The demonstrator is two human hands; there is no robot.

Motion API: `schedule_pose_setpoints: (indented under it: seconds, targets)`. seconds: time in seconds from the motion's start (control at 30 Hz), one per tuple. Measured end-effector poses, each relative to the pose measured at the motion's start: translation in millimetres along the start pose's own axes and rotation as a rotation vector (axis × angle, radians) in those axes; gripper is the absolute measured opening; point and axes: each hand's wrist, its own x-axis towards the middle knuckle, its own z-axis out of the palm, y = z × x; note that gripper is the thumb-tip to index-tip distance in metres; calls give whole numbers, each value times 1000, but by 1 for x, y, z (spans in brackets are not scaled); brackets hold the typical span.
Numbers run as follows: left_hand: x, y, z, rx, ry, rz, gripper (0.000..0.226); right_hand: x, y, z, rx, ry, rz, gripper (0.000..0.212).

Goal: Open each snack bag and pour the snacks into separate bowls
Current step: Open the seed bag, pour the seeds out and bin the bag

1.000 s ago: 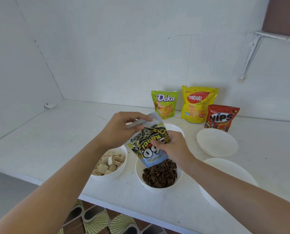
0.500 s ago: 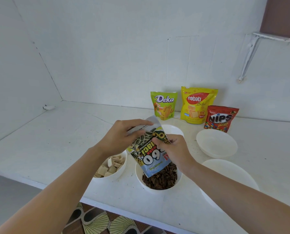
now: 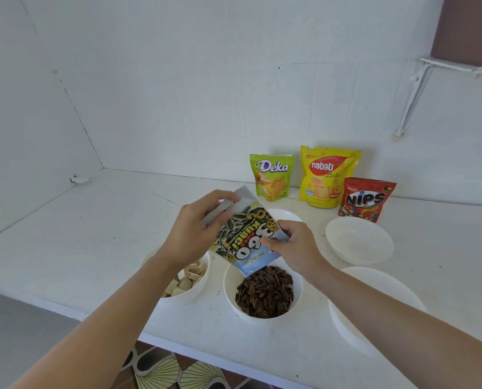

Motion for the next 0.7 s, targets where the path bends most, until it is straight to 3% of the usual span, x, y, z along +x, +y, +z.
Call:
schedule_pose_setpoints:
  seconds: [0.07,0.3,0.43,0.57,0.7]
  targets:
    - [2,3,-5,13,-66,-25,31,0,1,2,51,20,12,17]
    - [-6,4,-18,-41,-187,-212,60,3,-5,4,501,150,264,20]
    - [-12,-4,-19,-120,-49,-297,48,3,-14,13,566,94,323,14]
    - [-15,-9,-22,-193,116,-385,49,-1,-21,28,542,-75,397,22]
    - [-19,-19,-30,-205,175,-477,48,2,-27,39,569,28,420,22]
